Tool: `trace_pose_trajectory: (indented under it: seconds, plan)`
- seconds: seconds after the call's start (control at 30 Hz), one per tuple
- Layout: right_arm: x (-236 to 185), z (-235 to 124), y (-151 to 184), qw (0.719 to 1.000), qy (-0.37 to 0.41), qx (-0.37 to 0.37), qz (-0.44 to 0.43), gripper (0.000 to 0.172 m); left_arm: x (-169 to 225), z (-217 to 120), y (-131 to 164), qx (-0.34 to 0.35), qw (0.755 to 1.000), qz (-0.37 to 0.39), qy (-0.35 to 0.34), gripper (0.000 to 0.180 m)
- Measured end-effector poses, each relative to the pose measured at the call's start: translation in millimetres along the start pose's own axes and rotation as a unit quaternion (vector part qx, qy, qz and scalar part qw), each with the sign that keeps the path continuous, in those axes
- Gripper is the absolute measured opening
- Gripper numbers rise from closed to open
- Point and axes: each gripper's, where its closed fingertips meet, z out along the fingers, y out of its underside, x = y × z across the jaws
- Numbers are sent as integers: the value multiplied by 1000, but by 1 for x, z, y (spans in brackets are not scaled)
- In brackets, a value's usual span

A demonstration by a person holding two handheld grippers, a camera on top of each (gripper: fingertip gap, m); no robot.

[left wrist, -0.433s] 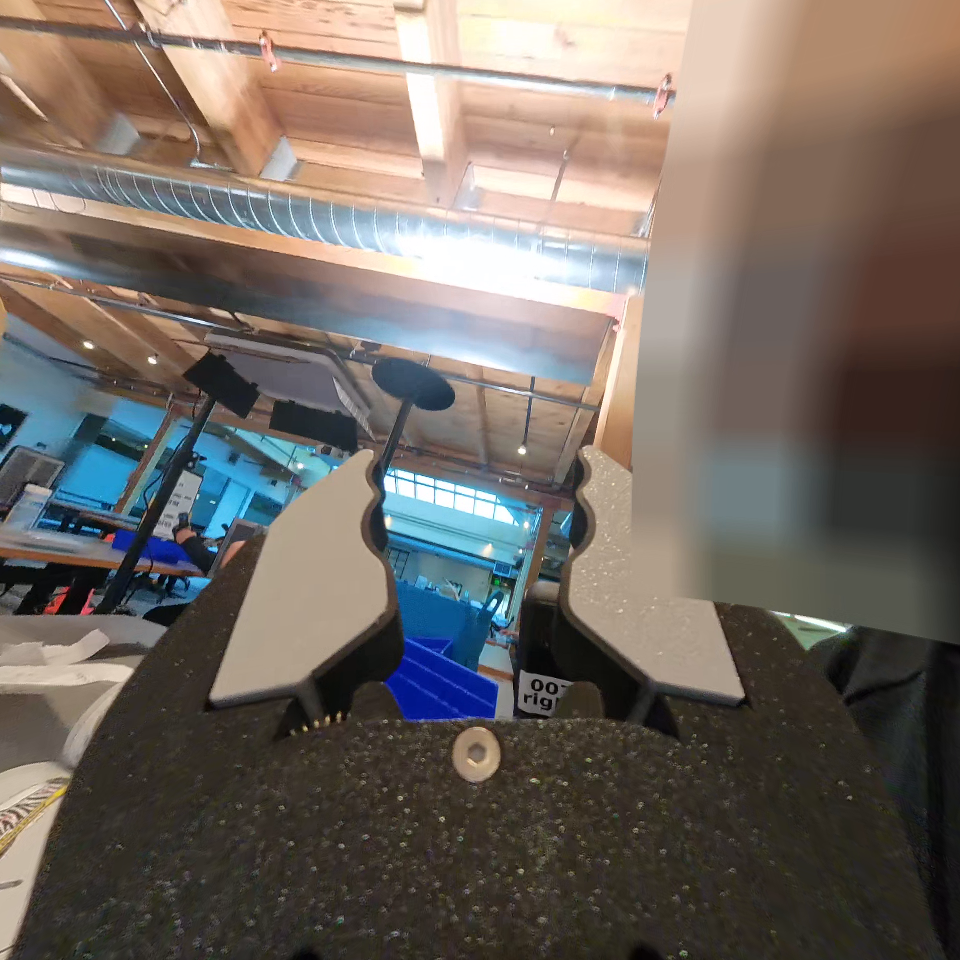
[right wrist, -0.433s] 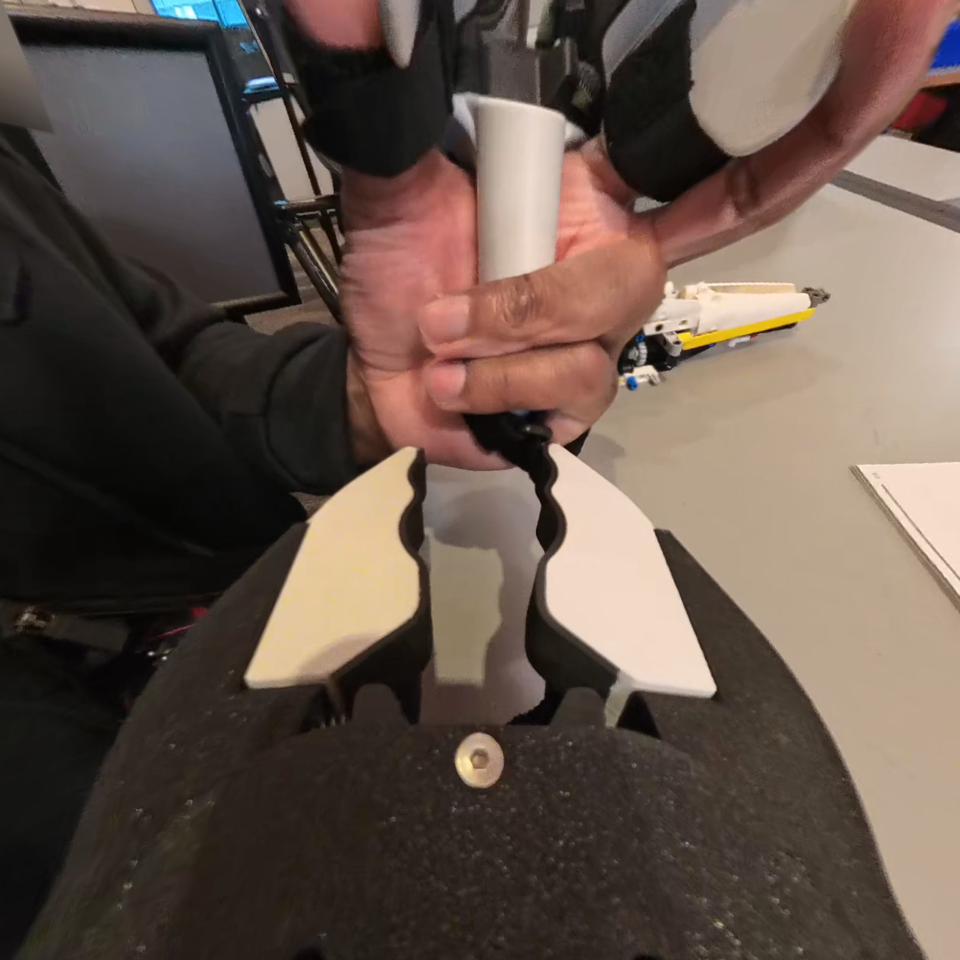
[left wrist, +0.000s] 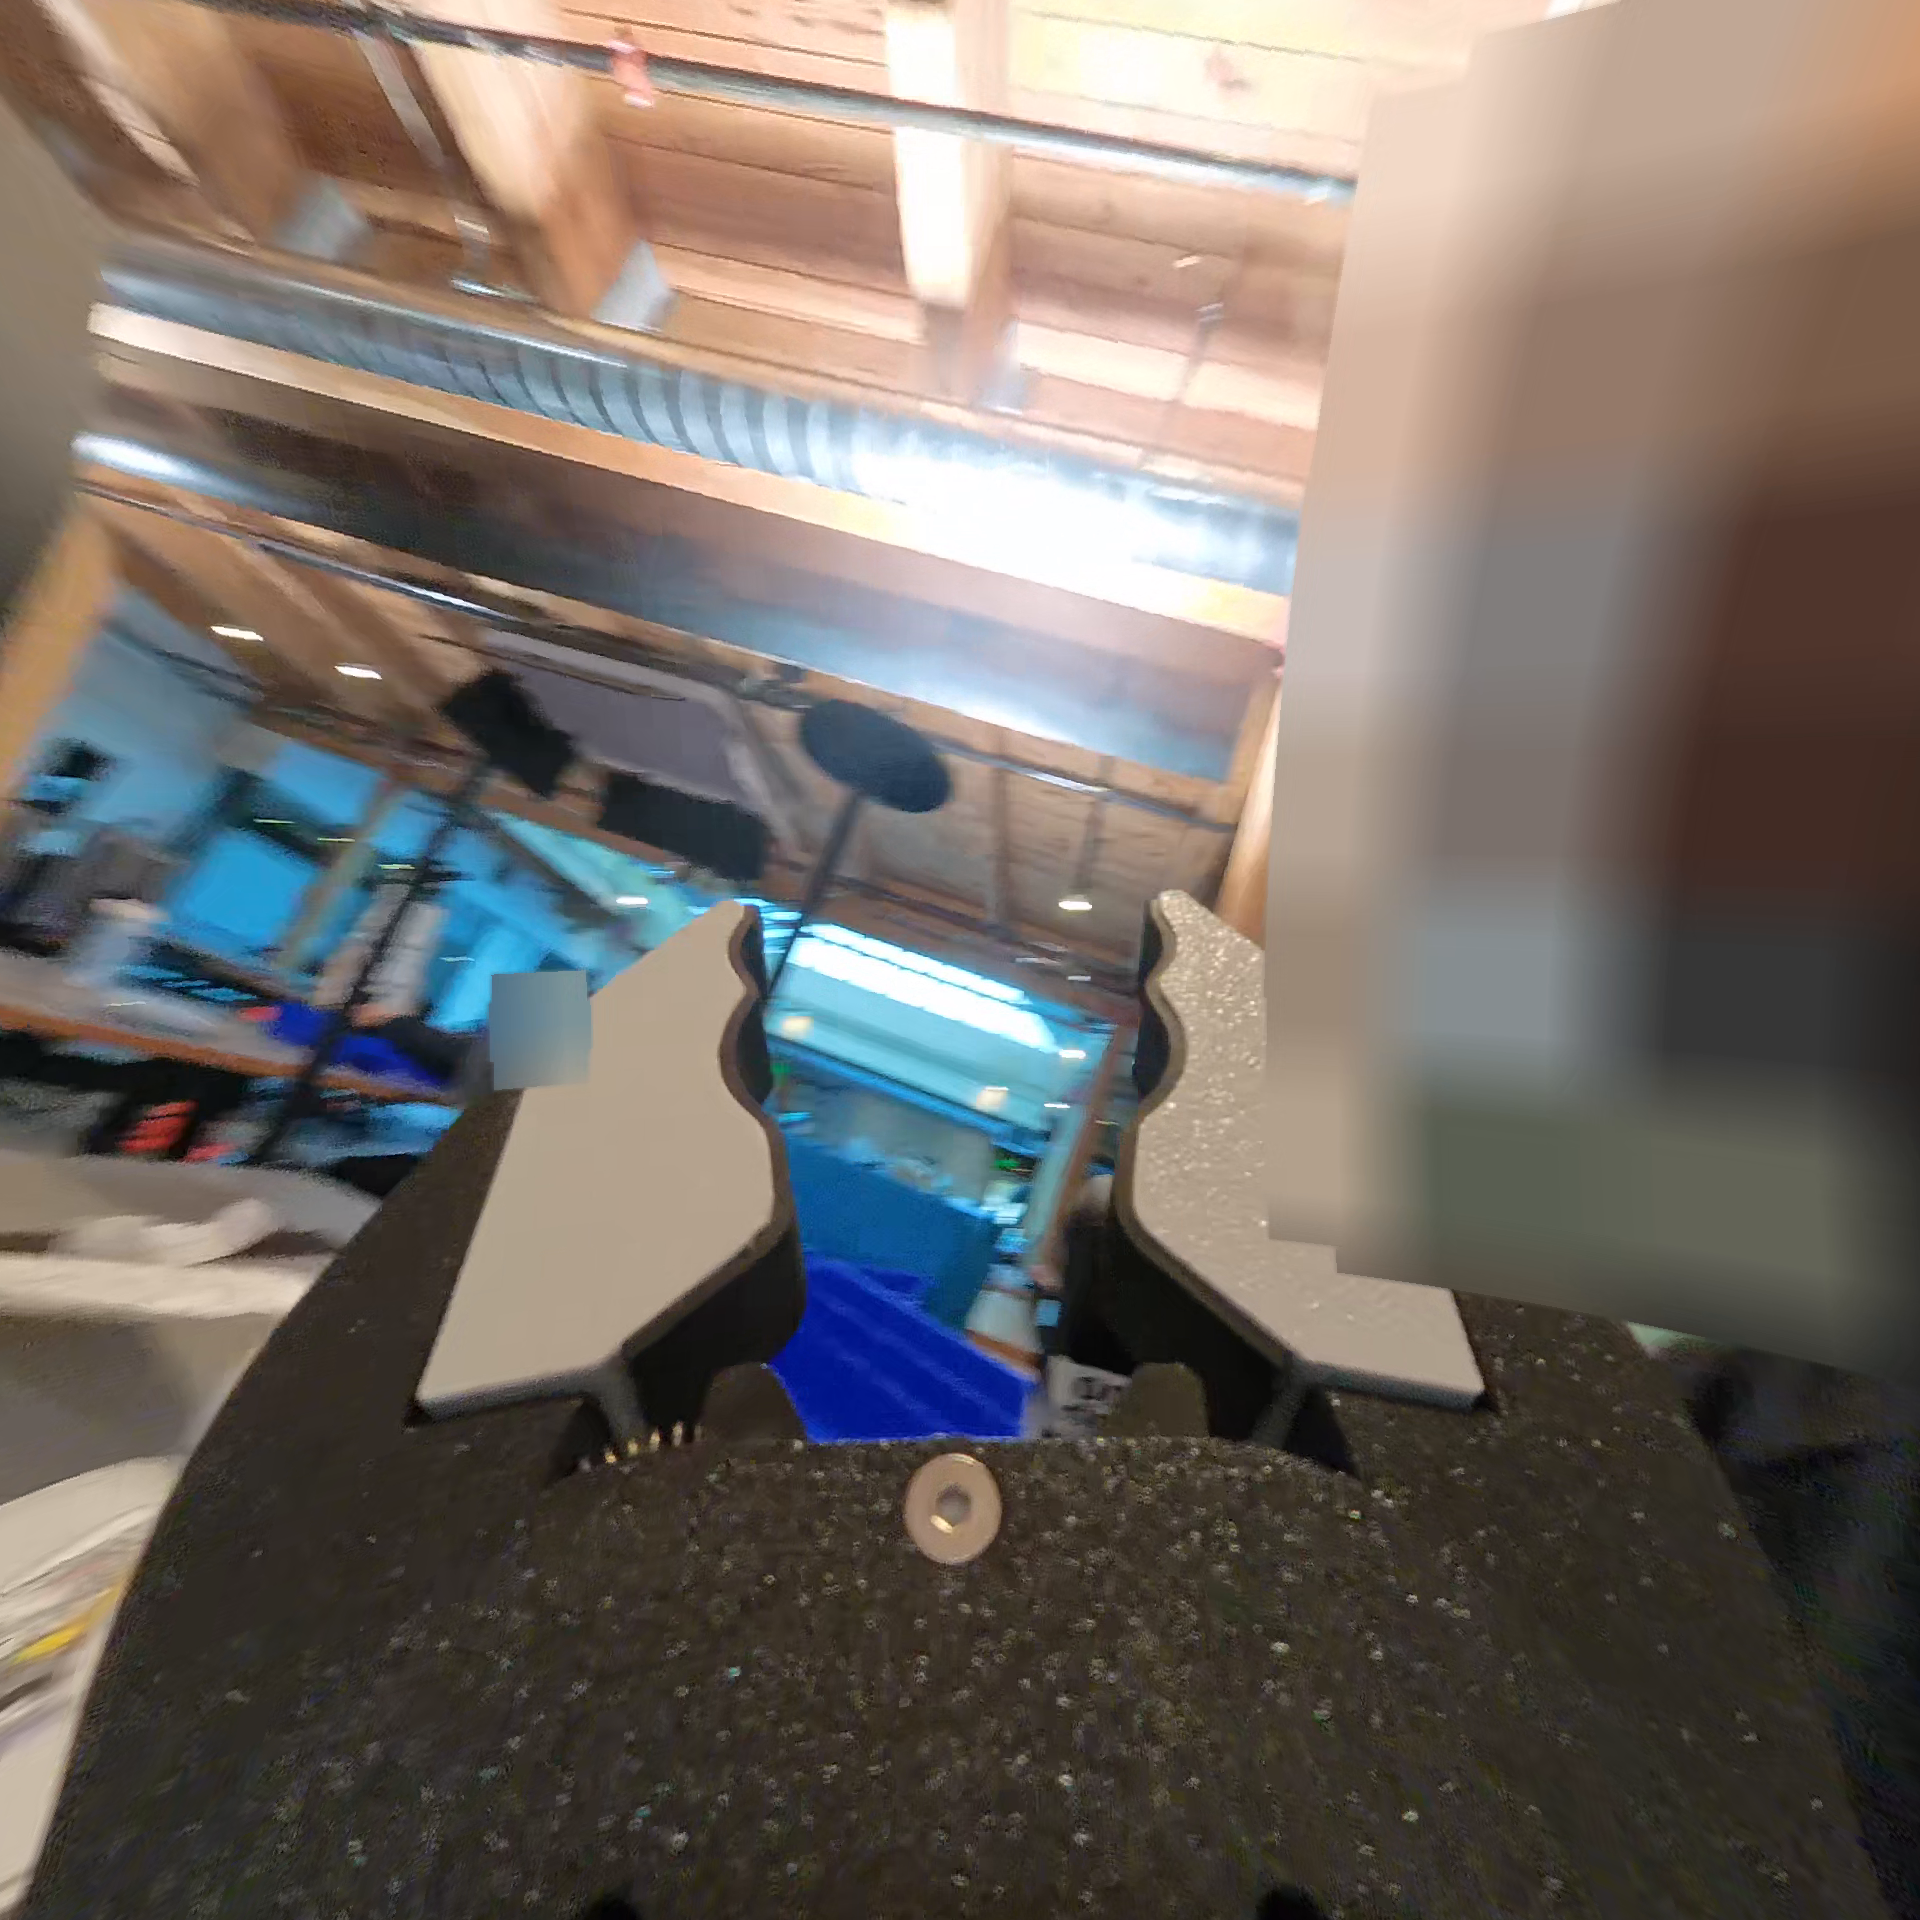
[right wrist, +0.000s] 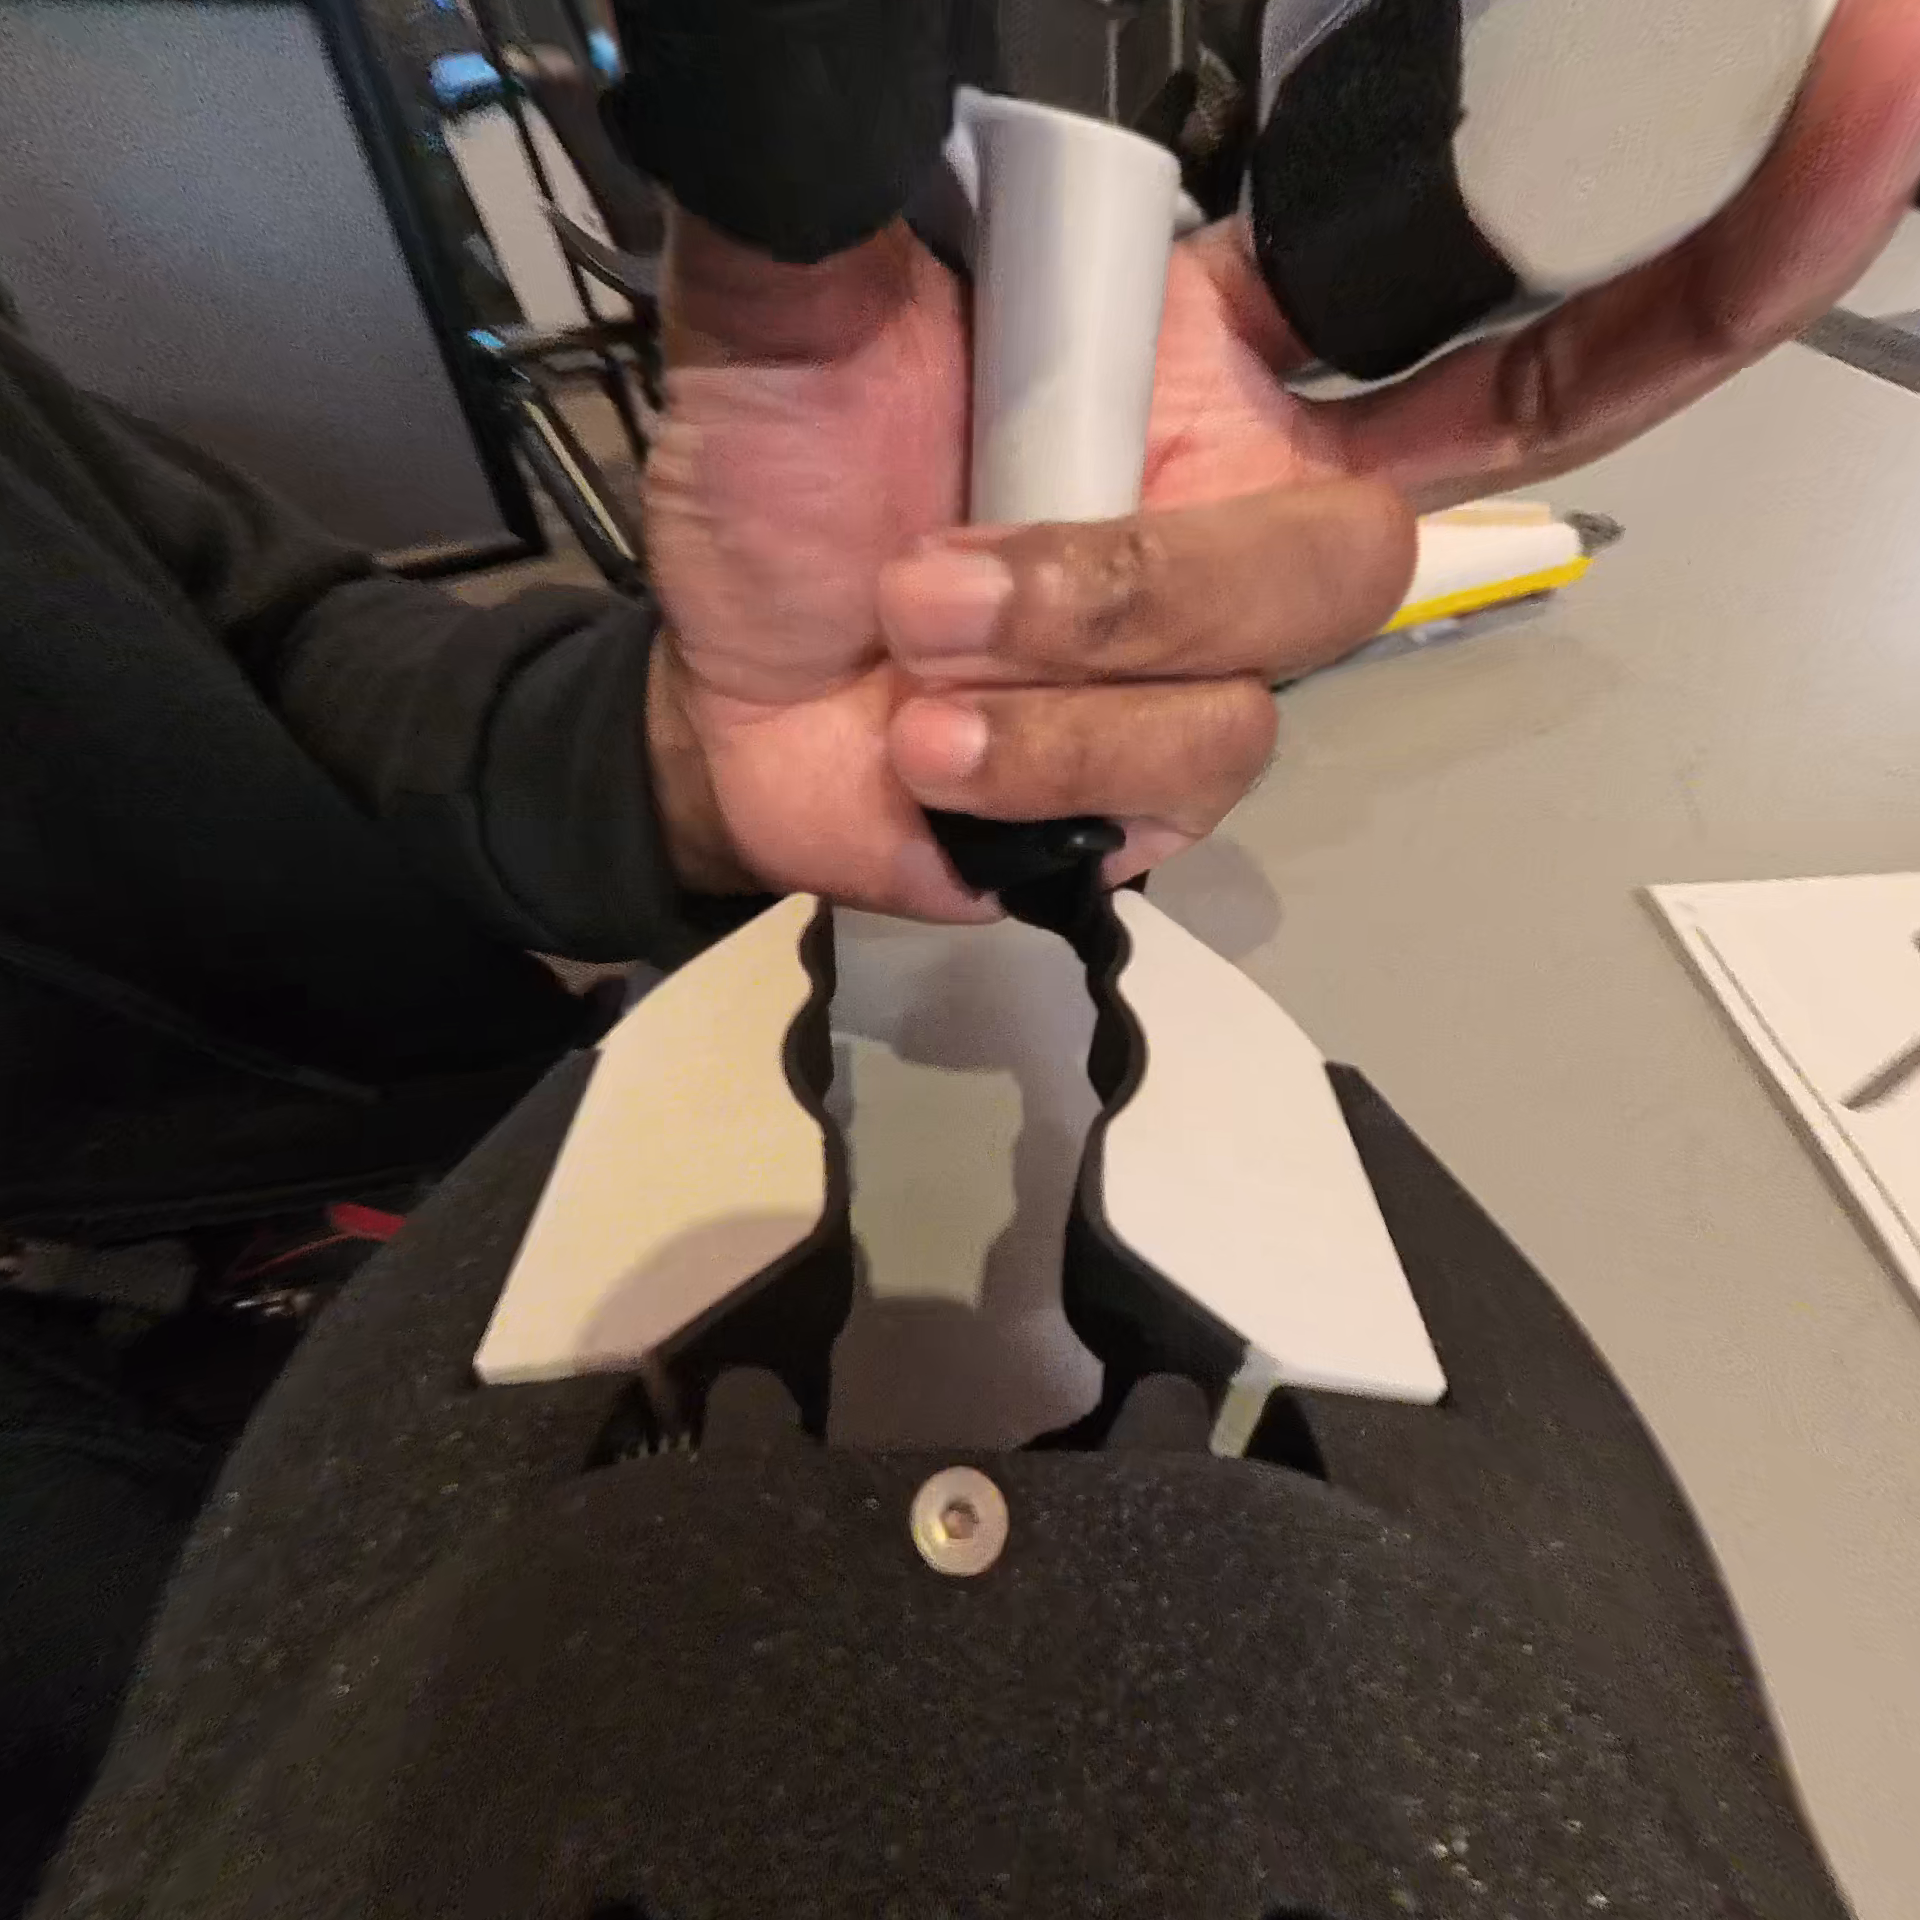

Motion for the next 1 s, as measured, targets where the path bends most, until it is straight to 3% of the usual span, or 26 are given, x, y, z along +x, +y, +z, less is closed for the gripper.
trace_pose_trajectory:
  seconds: [0.03,0.13,0.23,0.4,0.6,0.7,0.87,1.0]
  plan:
    - [7,1,4,1000,22,-19,-4,50,-15,-2,2,0,999,18,-42,66]
    - [26,-2,23,993,76,-89,-21,47,-62,-16,18,-65,981,64,-170,64]
    - [33,-12,33,990,90,-103,-17,45,-102,-45,38,-171,941,84,-281,65]
    - [41,-21,42,988,98,-122,-16,42,-135,-88,39,-243,888,109,-375,60]
    - [57,-26,39,981,121,-144,-45,42,-173,-125,15,-311,841,145,-418,60]
    - [76,-30,33,974,144,-160,-68,43,-178,-130,-2,-331,838,130,-415,60]
    - [125,-20,14,959,175,-192,-113,48,-169,-84,-6,-331,859,110,-375,60]
    - [165,11,8,949,187,-222,-121,49,-197,-46,13,-354,860,120,-347,60]
